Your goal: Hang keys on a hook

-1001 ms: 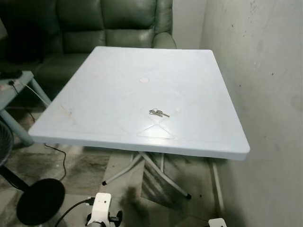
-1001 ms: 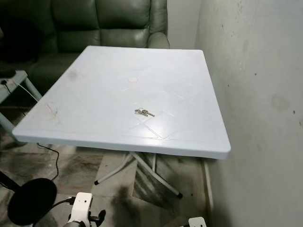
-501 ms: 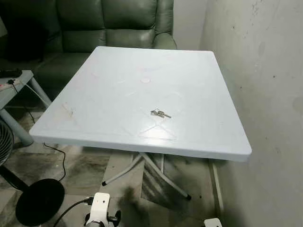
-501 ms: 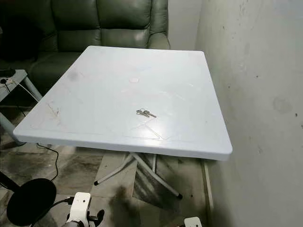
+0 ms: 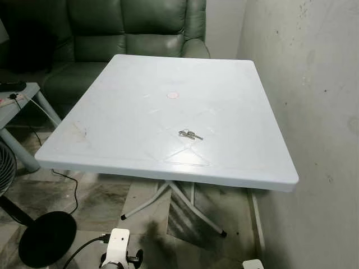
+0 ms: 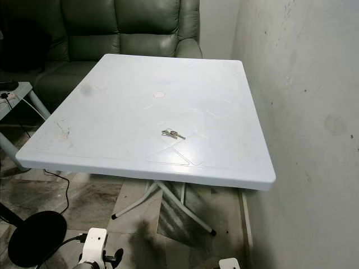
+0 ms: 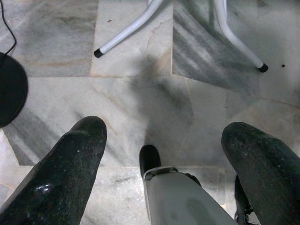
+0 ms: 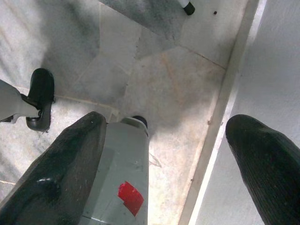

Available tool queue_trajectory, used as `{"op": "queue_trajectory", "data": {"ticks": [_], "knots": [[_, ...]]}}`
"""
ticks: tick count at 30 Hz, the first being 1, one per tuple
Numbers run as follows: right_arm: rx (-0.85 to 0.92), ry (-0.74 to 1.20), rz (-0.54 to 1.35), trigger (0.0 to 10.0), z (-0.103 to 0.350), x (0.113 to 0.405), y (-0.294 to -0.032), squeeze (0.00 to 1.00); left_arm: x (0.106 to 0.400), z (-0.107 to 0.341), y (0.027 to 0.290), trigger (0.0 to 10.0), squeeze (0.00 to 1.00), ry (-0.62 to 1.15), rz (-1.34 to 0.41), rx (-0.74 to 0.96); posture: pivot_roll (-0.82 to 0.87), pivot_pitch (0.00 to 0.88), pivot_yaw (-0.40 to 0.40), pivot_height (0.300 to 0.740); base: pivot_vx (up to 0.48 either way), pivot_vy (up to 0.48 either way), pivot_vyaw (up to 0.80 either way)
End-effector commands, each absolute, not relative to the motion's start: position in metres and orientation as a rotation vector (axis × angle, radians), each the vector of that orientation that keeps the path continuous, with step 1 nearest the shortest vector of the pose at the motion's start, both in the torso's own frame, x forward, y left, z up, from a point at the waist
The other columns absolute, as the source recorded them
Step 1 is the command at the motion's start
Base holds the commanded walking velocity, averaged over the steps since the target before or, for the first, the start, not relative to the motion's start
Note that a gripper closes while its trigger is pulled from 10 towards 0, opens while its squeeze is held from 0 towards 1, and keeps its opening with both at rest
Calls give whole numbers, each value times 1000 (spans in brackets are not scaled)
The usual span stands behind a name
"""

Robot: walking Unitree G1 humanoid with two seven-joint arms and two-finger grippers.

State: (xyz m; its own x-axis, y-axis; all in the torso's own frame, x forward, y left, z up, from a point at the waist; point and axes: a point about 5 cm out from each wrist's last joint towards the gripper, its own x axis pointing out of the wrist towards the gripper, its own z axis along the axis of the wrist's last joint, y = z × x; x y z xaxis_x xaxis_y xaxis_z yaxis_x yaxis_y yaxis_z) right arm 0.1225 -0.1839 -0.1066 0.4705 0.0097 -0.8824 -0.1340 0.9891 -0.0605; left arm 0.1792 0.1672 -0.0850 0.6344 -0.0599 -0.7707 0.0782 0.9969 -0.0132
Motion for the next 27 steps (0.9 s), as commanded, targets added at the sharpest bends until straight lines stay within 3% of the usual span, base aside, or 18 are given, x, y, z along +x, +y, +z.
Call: {"op": "queue_trajectory", "data": {"ticks": [1,11,27], "knots": [[-130,1101,87,10000,-108,117,-186,0,178,-85,171,10000,0,887,-69,26,-4,0,13,740,0,0,0],[-130,1110,82,10000,-109,113,-188,0,177,-86,171,10000,0,894,-62,16,-3,0,10,740,0,321,0],[-126,1135,65,10000,-110,104,-197,0,174,-87,172,10000,0,902,-54,13,0,0,8,740,0,480,0]]}}
